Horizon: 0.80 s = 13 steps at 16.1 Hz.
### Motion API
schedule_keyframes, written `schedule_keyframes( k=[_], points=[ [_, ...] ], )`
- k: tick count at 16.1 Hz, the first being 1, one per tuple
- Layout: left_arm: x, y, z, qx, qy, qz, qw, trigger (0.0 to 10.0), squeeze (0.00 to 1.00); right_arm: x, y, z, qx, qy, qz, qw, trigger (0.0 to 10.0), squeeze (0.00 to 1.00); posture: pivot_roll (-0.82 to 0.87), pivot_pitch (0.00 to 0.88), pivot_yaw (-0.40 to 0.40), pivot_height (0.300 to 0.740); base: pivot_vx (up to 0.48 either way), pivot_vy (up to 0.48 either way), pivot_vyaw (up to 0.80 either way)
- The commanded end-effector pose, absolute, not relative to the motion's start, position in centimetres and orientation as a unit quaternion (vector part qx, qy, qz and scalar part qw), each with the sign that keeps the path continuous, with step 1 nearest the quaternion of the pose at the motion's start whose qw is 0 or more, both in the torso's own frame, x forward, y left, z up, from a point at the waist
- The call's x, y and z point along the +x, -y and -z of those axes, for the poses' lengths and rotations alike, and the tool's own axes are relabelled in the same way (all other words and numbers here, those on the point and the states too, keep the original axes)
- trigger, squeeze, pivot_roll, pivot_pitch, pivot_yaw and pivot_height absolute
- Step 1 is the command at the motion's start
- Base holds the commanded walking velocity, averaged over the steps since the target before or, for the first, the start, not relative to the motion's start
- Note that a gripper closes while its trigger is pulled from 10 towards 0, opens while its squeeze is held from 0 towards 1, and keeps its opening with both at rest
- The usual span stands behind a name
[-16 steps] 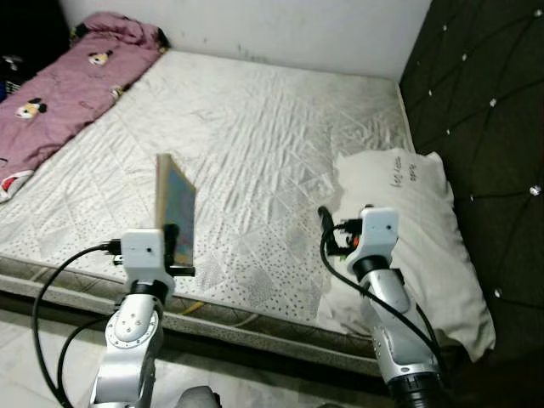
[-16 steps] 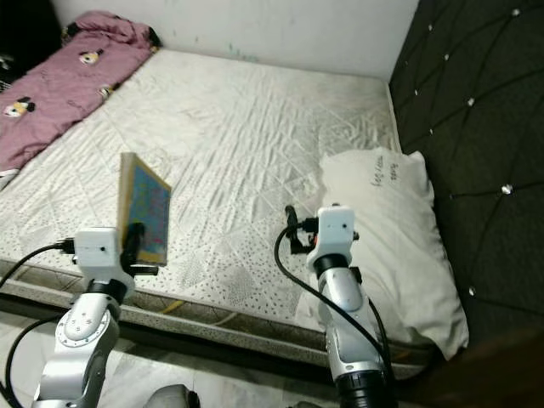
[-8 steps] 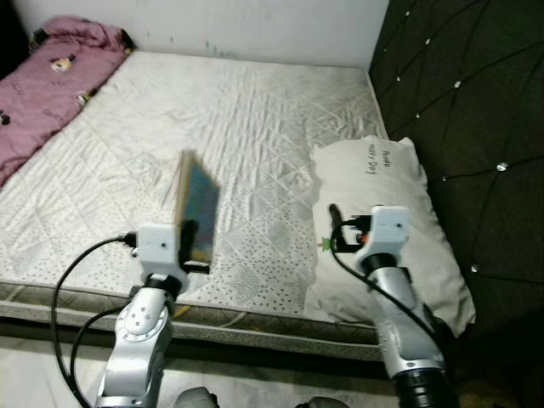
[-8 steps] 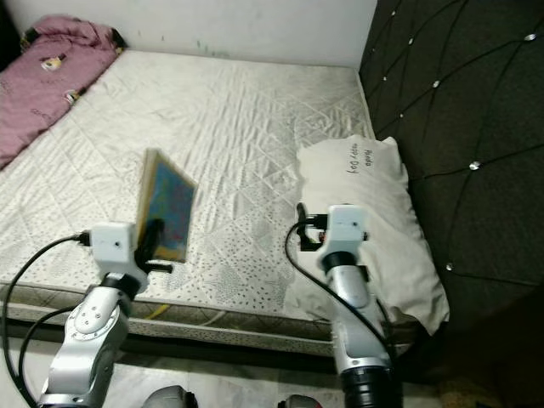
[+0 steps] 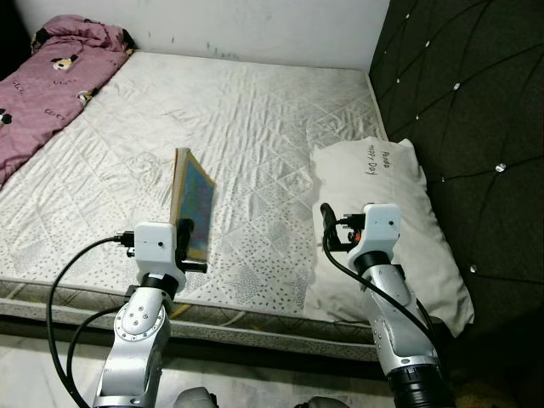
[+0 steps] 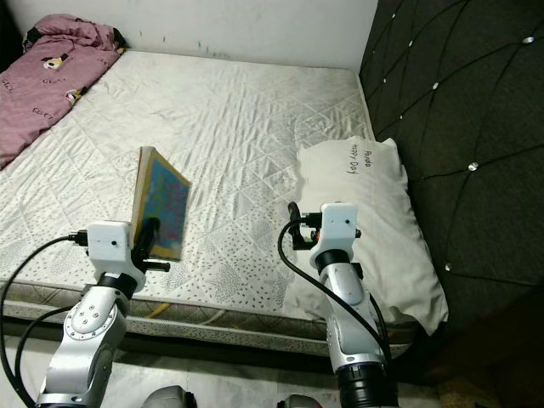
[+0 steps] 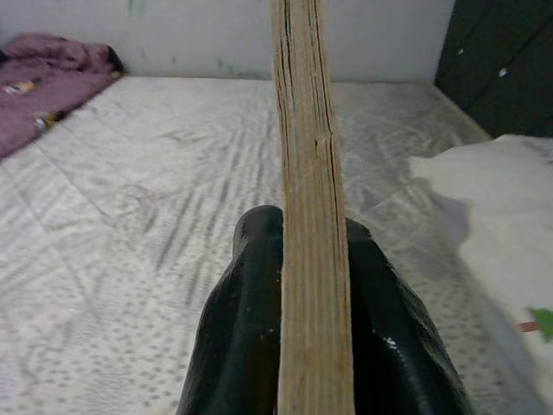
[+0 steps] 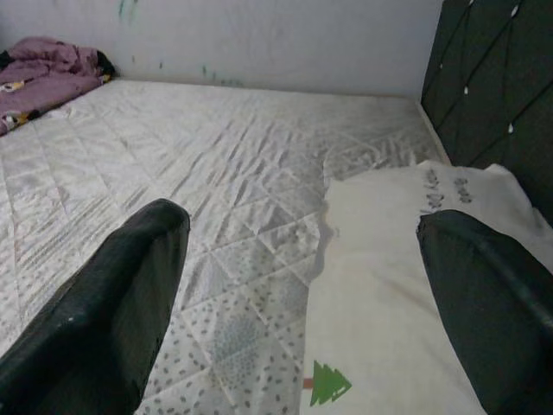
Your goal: Clean up the room
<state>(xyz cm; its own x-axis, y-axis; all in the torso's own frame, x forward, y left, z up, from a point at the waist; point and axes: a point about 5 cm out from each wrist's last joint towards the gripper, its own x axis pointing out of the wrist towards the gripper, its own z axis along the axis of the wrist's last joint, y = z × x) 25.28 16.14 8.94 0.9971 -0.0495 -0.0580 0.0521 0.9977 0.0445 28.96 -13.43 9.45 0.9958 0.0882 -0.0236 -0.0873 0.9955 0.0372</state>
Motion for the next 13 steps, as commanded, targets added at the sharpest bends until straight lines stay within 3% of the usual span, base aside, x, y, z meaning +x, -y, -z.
schedule_keyframes(
  k=[1, 3, 9, 13],
  points=[
    [25.7, -16.3, -10.3, 0.032, 0.006, 0.020, 0.999, 10.0, 0.00, 29.0, 13.4, -10.3, 0.022, 0.001, -0.044, 0.999, 10.0, 0.00, 0.06, 0.025, -0.024, 0.740, 0.000, 0.000, 0.00],
    [25.5, -16.6, -10.1, 0.014, -0.005, 0.017, 1.000, 10.0, 0.00, 28.3, 13.2, -10.6, 0.025, -0.001, -0.050, 0.998, 10.0, 0.00, 0.06, 0.034, -0.025, 0.740, 0.000, 0.000, -0.24],
    [25.7, -16.2, -10.4, 0.018, 0.005, 0.021, 1.000, 10.0, 0.00, 28.0, 13.9, -11.2, 0.016, 0.006, -0.036, 0.999, 10.0, 0.00, 0.04, 0.041, -0.021, 0.740, 0.000, 0.000, -0.78],
    [25.3, -16.8, -10.4, 0.015, 0.002, -0.003, 1.000, 10.0, 0.00, 27.7, 13.9, -11.5, -0.005, 0.014, -0.032, 0.999, 10.0, 0.00, 0.04, 0.047, -0.023, 0.740, 0.000, 0.000, 0.00]
  ],
)
